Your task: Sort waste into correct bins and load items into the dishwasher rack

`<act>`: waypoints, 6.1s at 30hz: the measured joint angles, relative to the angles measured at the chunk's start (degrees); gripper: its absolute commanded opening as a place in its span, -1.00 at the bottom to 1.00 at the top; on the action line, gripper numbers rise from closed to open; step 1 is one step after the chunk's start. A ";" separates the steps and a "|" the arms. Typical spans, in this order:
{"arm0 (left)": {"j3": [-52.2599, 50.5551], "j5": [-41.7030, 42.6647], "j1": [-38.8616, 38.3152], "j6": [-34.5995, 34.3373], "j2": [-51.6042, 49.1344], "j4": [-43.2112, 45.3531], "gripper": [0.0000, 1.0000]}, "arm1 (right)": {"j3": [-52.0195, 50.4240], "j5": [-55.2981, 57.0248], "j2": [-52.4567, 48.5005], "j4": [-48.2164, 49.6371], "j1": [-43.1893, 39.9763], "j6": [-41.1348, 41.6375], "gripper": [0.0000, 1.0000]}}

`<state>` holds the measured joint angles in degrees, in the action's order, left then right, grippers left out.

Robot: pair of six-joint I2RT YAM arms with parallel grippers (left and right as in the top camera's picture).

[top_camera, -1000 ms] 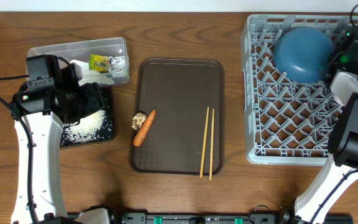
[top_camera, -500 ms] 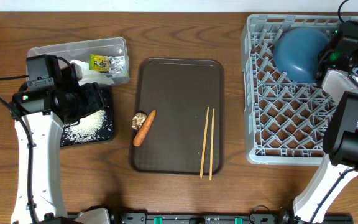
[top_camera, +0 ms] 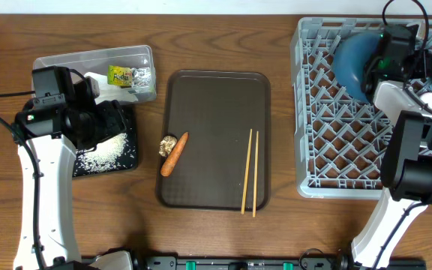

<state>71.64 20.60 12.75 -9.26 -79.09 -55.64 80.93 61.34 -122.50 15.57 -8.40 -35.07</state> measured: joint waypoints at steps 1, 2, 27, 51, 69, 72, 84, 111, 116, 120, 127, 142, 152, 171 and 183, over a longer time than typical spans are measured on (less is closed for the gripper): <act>-0.02 0.00 0.00 0.00 0.00 -0.02 0.32 | 0.00 0.04 0.11 -0.59 0.24 0.76 0.86; 0.00 0.00 0.00 0.00 0.00 -0.02 0.32 | 0.00 0.00 0.22 -1.01 0.46 1.44 0.86; -0.02 0.00 0.00 0.00 0.00 -0.07 0.31 | -0.13 -46.66 22.99 -43.21 2.16 26.93 0.50; 0.00 -3.02 -20.96 0.02 -3.17 -0.02 0.33 | -0.13 -62.31 34.93 -65.51 17.81 45.66 0.74; 0.00 -4.46 -48.30 0.31 -22.53 2.40 0.33 | -0.13 -60.28 42.51 -77.66 -3.80 46.62 0.82; 0.00 -4.46 -50.56 0.31 -22.53 3.26 0.33 | -0.13 -60.30 42.51 -78.29 -3.80 46.62 0.83; 0.00 -4.46 -52.30 0.55 -22.56 1.03 0.33 | -0.13 -61.61 42.49 -78.27 -3.80 46.62 0.81; 0.00 -4.48 -55.80 6.36 -30.21 6.60 0.33 | -0.13 -62.01 42.29 -78.27 -3.80 46.62 0.82; 0.00 -4.09 -55.80 7.93 -30.56 6.62 0.33 | -0.13 -62.01 42.29 -78.27 -3.80 46.62 0.82; 0.00 -3.02 -56.13 10.25 -31.06 6.97 0.33 | -0.13 -62.01 42.29 -78.27 -3.80 46.62 0.82; 0.00 -2.73 -56.48 11.45 -31.32 7.91 0.33 | -0.13 -62.01 42.29 -78.27 -3.80 46.62 0.82; 0.20 -3.82 -56.81 12.07 -32.79 8.52 0.31 | -0.13 -62.01 42.29 -78.18 -3.80 46.62 0.82; 0.39 -11.15 -56.92 9.22 -33.00 8.61 0.10 | -0.13 -61.99 42.29 -78.14 -3.80 46.62 0.83; 0.39 -16.15 -56.89 7.50 -33.31 10.16 -0.81 | -0.13 -61.99 42.29 -77.92 -3.80 46.62 0.83; 0.39 -18.03 -56.87 6.27 -33.31 10.51 -0.88 | -0.13 -61.99 42.29 -77.94 -3.80 46.62 0.83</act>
<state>72.03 2.57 -44.12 -2.98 -112.40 -45.12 80.79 -0.64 -80.20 -62.37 -12.21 11.55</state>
